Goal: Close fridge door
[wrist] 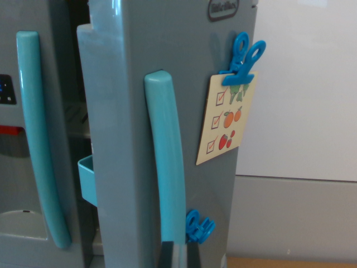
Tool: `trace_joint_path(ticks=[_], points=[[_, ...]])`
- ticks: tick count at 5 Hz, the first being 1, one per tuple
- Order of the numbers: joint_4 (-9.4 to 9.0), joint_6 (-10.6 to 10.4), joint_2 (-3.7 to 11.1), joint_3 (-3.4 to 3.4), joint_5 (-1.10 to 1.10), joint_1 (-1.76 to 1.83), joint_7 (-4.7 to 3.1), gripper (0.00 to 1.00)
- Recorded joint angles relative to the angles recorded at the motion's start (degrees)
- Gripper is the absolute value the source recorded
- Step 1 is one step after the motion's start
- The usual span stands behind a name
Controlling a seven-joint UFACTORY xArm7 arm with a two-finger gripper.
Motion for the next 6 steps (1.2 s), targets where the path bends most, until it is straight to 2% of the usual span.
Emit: trace_joint_path(ticks=[2, 3, 4, 5, 6], points=[[0.00, 0.00, 0.10, 0.00, 0.00, 0.00, 0.00, 1.00], [0.03, -0.02, 0.93, -0.01, 0.00, -0.02, 0.00, 1.00], [0.03, -0.02, 0.93, -0.01, 0.00, -0.02, 0.00, 1.00], [0.42, -0.06, 2.81, -0.02, 0.00, -0.02, 0.00, 1.00], [0.42, -0.06, 2.81, -0.02, 0.00, -0.02, 0.00, 1.00]])
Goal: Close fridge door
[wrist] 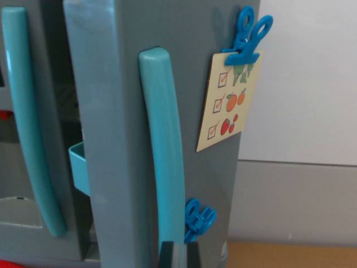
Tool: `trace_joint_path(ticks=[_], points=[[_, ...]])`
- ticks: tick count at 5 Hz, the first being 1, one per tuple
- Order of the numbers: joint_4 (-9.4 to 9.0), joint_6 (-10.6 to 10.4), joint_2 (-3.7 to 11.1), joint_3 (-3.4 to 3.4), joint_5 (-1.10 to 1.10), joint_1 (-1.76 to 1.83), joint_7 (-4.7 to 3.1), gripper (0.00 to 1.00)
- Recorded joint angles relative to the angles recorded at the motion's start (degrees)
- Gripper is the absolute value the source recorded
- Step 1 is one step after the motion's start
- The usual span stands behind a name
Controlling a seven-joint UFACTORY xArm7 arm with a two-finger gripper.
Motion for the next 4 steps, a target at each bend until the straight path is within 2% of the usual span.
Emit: trace_joint_path(ticks=[1, 2, 3, 4], points=[[1.65, -0.03, 2.91, -0.01, 0.00, 0.00, 0.00, 1.00], [1.65, -0.03, 2.91, -0.01, 0.00, 0.00, 0.00, 1.00], [3.86, -0.05, 6.83, -0.13, 0.00, -0.01, 0.00, 1.00], [3.86, -0.05, 6.83, -0.13, 0.00, -0.01, 0.00, 1.00]])
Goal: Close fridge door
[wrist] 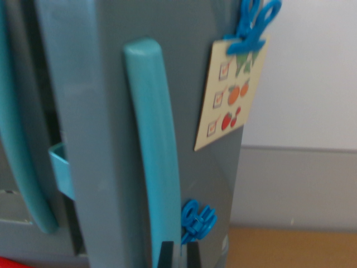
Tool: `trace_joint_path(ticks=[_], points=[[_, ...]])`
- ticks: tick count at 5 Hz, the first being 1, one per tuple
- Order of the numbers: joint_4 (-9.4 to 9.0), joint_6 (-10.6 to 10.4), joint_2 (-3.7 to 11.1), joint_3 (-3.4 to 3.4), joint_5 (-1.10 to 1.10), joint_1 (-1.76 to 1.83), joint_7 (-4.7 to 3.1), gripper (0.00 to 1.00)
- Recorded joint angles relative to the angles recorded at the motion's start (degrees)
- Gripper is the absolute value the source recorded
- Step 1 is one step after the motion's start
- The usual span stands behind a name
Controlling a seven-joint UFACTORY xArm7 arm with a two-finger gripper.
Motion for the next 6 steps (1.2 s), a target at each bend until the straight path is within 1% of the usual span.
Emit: trace_joint_path(ticks=[1, 2, 3, 4, 5, 6], points=[[2.21, -0.01, 4.70, -0.40, 0.00, -0.01, 0.00, 1.00], [2.21, -0.01, 4.70, -0.40, 0.00, -0.01, 0.00, 1.00], [4.65, -0.03, 9.72, -0.64, 0.00, -0.01, 0.00, 1.00], [4.65, -0.03, 9.72, -0.64, 0.00, -0.01, 0.00, 1.00], [7.16, -0.09, 14.65, -0.68, 0.00, -0.02, 0.00, 1.00], [7.16, -0.09, 14.65, -0.68, 0.00, -0.02, 0.00, 1.00]])
